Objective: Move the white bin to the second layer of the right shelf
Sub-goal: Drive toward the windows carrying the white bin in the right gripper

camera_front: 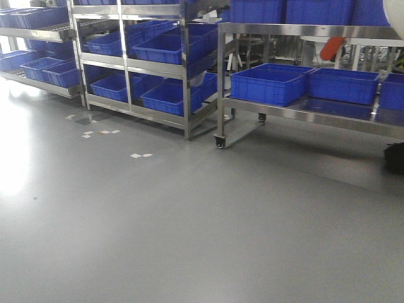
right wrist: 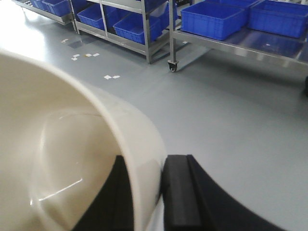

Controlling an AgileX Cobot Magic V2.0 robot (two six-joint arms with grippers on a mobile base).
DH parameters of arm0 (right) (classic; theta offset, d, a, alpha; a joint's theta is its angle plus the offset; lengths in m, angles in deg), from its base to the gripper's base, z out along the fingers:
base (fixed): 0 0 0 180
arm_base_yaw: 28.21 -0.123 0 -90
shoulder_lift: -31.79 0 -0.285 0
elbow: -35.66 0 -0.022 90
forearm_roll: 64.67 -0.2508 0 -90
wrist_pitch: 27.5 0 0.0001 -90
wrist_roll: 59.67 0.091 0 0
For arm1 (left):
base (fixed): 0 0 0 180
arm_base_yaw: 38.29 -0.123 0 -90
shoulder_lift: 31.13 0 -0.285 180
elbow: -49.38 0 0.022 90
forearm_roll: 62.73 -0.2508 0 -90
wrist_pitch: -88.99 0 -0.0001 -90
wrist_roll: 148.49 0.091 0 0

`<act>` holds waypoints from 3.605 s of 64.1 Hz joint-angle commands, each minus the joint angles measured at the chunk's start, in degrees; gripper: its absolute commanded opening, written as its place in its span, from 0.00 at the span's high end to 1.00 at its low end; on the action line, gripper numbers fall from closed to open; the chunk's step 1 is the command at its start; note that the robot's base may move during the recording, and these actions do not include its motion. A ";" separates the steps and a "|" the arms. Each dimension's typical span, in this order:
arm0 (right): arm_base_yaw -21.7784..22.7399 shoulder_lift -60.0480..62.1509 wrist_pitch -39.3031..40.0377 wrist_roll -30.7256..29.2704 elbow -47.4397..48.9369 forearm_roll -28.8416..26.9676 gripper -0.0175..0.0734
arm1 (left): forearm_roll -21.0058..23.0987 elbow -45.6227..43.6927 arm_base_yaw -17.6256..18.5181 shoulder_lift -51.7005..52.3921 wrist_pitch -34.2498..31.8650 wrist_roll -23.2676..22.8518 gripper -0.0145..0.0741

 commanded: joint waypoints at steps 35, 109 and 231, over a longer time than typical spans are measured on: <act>0.29 -0.22 6.07 0.05 1.66 0.10 0.75 | 0.31 2.11 0.21 0.80 -4.82 -0.20 0.74; 0.29 -0.22 6.07 0.05 1.66 0.10 0.75 | 0.31 2.11 0.21 0.80 -4.82 -0.20 0.74; 0.29 -0.22 6.07 0.05 1.66 0.10 0.75 | 0.31 2.11 0.21 0.80 -4.82 -0.20 0.74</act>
